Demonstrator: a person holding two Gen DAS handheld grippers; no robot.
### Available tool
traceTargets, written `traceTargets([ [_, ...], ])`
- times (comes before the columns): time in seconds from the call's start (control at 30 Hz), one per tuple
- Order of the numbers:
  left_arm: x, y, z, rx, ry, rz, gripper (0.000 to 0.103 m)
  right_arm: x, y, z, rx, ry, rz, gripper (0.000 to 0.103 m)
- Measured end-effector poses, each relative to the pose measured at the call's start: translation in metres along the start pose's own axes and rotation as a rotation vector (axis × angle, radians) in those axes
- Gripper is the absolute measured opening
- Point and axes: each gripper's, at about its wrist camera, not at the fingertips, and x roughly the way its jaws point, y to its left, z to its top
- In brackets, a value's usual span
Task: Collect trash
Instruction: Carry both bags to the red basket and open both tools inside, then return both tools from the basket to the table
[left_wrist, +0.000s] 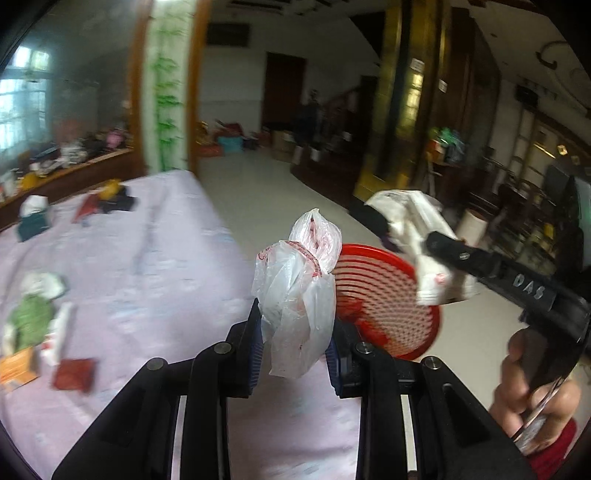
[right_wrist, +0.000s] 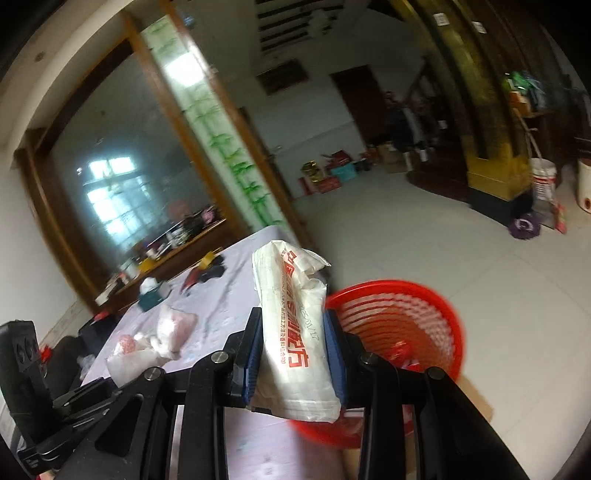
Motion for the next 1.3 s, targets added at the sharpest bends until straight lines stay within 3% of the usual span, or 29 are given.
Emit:
traceTargets([
  [0.23,0.07,-0.026,0.017,-0.031,0.093,-0.066,0.028,0.013,-0.038,0.013,0.032,0.016,-0.096,0.035],
  [0.27,0.077,-0.026,0.017,-0.041,0.109,-0.077,0.033,0.015,-0.044,0.015,0.033,0.024,-0.096,0.038],
  [0.3,0.084,-0.025,0.019,-0.057,0.12,-0.075,0.045,0.021,-0.047,0.016,0.03,0.041,-0.104,0.039],
  [0.37,0.085,-0.018,0.018,-0.088,0.114,-0.059,0.056,0.028,-0.058,0.017,0.048,0.065,-0.125,0.043],
  [0.53,0.066,-0.004,0.017,-0.109,0.077,-0.058,0.056,0.022,-0.063,0.016,0.067,0.045,-0.124,0.044],
  [0.63,0.05,0.006,0.015,-0.126,0.071,-0.065,0.057,0.019,-0.053,0.02,0.042,0.037,-0.137,0.044],
  [0.83,0.009,0.04,-0.002,-0.164,0.044,-0.021,0.058,0.014,-0.006,0.014,-0.009,0.037,-0.014,0.046],
  [1.17,-0.066,0.13,-0.04,-0.27,0.032,0.137,0.059,0.053,0.092,-0.027,-0.133,0.18,0.158,0.047],
  [1.3,-0.094,0.183,-0.054,-0.328,0.01,0.204,0.06,0.068,0.121,-0.049,-0.18,0.237,0.196,0.047],
])
